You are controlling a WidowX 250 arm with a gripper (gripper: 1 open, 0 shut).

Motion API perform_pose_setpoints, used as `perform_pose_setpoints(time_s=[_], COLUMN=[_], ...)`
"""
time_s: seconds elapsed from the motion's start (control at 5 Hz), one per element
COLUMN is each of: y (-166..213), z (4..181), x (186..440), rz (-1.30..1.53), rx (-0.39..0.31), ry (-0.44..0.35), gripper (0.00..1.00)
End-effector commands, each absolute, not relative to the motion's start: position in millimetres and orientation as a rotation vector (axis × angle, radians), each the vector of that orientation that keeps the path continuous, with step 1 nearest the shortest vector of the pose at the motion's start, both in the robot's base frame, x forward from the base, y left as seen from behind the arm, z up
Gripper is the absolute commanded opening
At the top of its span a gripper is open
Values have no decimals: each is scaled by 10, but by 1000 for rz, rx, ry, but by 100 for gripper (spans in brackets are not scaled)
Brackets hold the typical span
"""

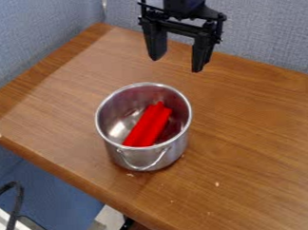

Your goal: Move the red object from the metal pot to the table

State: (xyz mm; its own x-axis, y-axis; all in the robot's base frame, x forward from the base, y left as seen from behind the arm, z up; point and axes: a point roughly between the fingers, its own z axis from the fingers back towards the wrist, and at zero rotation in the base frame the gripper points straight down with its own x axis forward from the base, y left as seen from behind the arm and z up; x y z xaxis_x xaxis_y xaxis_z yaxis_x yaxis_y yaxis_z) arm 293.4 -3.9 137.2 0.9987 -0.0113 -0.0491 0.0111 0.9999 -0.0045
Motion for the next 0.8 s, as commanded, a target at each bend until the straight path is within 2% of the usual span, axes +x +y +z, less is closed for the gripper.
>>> perform_pose_setpoints(time_s=[0.0,0.2,0.4,0.6], y=[70,7,-8,-60], z=[1238,1062,966,955], x=[2950,2693,2580,2554], rz=[8,-66,-112,-91], rx=[-4,25,36,43], ry=[68,109,78,61], gripper=[100,100,100,100])
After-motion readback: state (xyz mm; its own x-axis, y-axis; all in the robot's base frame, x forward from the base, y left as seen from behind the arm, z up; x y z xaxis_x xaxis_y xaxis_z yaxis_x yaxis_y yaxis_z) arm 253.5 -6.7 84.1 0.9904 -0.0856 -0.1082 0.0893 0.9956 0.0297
